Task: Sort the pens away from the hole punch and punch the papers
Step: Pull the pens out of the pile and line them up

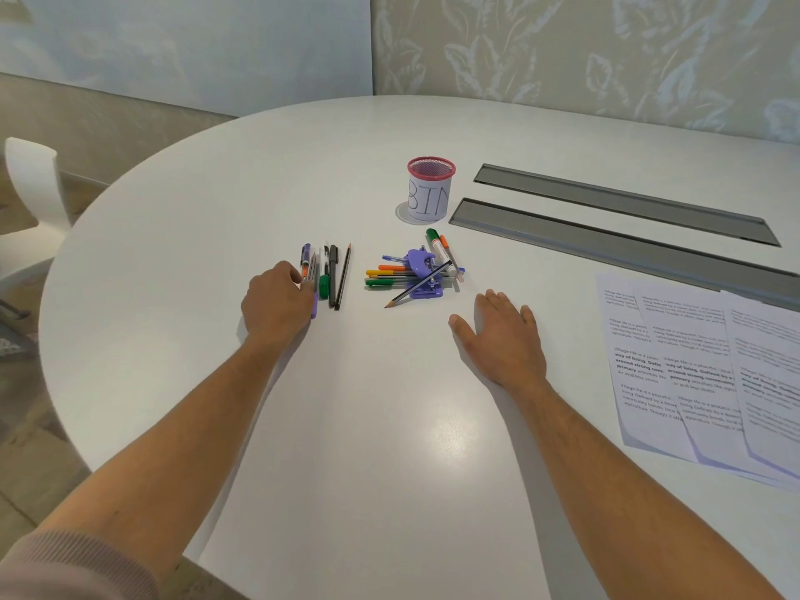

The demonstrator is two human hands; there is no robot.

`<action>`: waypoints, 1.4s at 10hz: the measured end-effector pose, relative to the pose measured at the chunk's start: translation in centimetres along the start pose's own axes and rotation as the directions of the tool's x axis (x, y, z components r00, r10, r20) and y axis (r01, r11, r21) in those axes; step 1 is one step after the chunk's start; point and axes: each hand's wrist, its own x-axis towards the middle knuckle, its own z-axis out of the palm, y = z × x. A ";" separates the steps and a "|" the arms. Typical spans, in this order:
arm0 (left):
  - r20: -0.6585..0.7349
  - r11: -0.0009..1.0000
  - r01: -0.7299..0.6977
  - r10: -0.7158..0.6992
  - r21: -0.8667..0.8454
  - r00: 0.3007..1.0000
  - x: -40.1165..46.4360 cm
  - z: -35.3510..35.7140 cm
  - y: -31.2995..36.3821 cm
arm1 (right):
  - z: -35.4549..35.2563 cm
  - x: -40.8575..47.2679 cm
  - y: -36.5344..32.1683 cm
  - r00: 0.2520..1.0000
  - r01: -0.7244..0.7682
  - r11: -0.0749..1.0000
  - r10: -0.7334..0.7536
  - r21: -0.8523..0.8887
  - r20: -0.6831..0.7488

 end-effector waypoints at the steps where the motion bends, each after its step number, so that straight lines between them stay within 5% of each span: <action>1: -0.016 0.998 -0.058 0.058 0.026 0.998 -0.1 0.1 0.1 | 0.0 0.0 0.0 1.000 0.001 1.000 -0.001 -0.003 0.004; 4: 0.026 0.911 -0.401 0.405 -0.096 0.914 -2.1 1.8 4.8 | 0.0 0.0 0.0 1.000 0.002 1.000 -0.002 0.002 0.002; 7: 0.185 0.871 -0.489 0.488 -0.042 0.853 -4.2 3.8 7.6 | -0.1 -0.2 0.0 1.000 0.005 1.000 -0.005 -0.004 -0.009; 11: 0.147 0.887 -0.451 0.461 -0.097 0.875 -4.3 3.7 7.7 | 0.1 -0.1 0.0 1.000 0.008 1.000 -0.007 0.014 -0.015; 14: -0.026 0.973 -0.210 0.208 -0.101 0.978 -1.4 0.5 4.9 | 0.2 0.0 0.1 1.000 -0.001 1.000 0.001 0.011 -0.012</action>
